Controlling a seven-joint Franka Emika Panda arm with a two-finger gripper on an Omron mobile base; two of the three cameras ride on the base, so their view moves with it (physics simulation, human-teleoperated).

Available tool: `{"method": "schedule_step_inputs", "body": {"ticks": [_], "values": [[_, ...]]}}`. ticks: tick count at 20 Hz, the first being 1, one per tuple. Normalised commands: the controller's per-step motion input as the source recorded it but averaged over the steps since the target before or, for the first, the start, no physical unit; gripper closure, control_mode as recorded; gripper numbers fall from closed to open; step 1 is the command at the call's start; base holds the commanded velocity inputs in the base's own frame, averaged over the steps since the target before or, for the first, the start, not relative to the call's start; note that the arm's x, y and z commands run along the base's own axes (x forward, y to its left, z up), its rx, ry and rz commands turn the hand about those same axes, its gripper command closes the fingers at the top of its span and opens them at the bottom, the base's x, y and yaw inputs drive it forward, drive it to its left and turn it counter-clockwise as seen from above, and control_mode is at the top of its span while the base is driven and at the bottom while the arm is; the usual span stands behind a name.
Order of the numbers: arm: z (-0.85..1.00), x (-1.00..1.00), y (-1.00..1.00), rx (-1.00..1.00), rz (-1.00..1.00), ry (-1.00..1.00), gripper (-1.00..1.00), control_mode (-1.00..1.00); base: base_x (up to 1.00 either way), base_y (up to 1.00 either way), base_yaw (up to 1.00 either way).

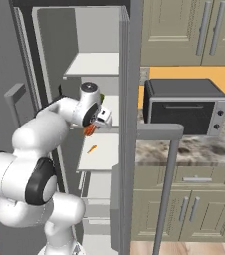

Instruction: Store the hot dog in the freezer for long-term storage. Close the freezer door after placing the cooked food.

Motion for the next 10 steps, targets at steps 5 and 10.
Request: {"method": "schedule_step_inputs", "body": {"ticks": [5, 10], "values": [[-0.02, 0.71, 0.00, 0.01, 0.00, -0.04, 1.00, -1.00, 0.00, 0.00, 0.00], [-0.04, 0.59, 0.00, 0.03, 0.00, -0.02, 1.00, -1.00, 0.00, 0.00, 0.00]]}}
